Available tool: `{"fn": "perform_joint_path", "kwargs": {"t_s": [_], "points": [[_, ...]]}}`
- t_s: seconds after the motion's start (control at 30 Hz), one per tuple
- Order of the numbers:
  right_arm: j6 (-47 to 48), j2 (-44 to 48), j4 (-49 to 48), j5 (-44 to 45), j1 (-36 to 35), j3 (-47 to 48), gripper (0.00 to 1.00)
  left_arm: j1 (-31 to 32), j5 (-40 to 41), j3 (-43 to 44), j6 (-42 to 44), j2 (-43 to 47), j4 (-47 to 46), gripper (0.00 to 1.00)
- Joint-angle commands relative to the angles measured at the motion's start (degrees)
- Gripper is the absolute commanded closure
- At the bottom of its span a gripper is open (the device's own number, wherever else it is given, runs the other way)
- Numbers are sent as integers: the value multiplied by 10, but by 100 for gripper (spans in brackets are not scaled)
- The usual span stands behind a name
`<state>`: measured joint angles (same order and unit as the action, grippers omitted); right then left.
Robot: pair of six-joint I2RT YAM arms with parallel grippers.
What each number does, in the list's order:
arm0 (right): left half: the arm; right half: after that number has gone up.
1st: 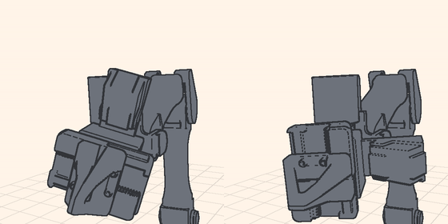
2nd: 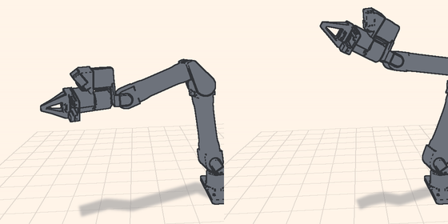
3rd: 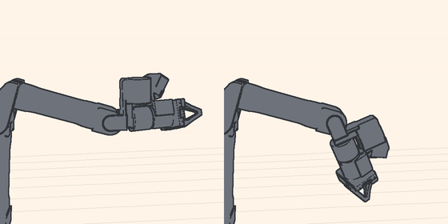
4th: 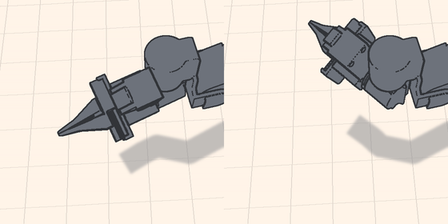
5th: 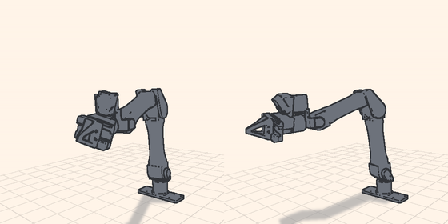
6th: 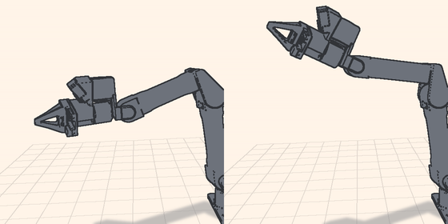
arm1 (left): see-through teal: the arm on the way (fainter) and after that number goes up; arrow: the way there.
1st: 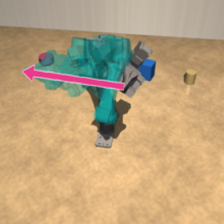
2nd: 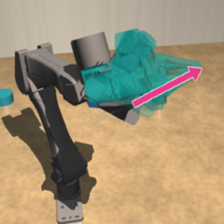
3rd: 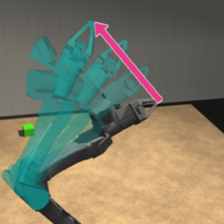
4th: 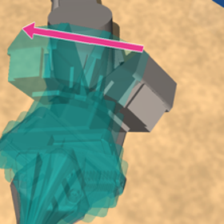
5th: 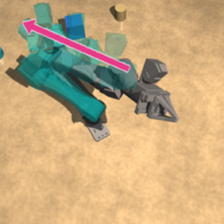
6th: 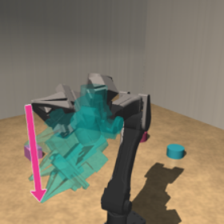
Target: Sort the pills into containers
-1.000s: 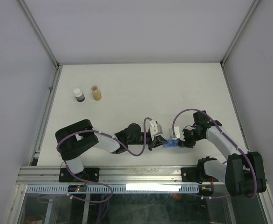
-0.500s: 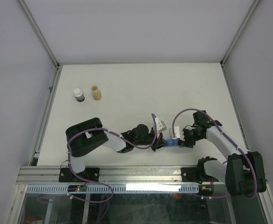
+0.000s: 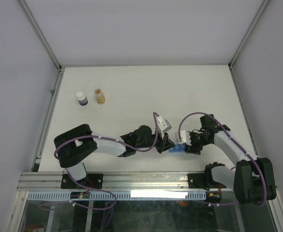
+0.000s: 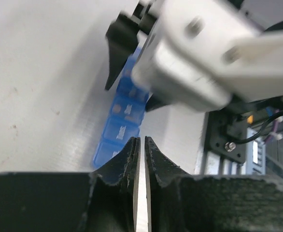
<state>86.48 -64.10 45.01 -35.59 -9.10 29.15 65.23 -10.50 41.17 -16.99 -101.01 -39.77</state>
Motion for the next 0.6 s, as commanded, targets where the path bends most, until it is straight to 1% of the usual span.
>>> {"fn": "perform_joint_path", "kwargs": {"t_s": [0.0,0.07,0.13,0.23,0.27,0.33,0.37,0.4,0.43,0.47,0.5,0.53,0.57], "points": [[-14,18,-14,-5,-4,1,34,3,8,0,12,80,1,89],[-30,32,-24,-11,-3,1,22,3,19,-16,14,101,11,86],[-44,52,-24,-19,-3,7,14,2,35,-38,18,126,22,82],[-53,75,18,-36,-3,42,9,-5,51,-56,21,182,73,74],[-51,80,41,-40,-3,61,8,-9,53,-57,21,216,93,70],[-64,92,96,-49,-4,106,6,-17,61,-56,27,273,125,55],[-85,101,117,-56,-3,142,5,-23,68,-59,34,303,135,43],[-117,109,133,-62,-3,170,4,-25,80,-62,38,336,143,29],[-169,118,137,-65,-4,201,3,-28,93,-66,43,381,146,14],[-229,126,128,-60,-4,228,3,-32,112,-72,46,402,149,3],[-305,134,108,-44,-3,258,2,-36,131,-74,46,443,154,1],[-382,139,73,-19,-3,288,1,-43,158,-72,45,472,161,1],[-443,143,60,3,-3,317,1,-52,169,-64,42,496,176,1]]}}
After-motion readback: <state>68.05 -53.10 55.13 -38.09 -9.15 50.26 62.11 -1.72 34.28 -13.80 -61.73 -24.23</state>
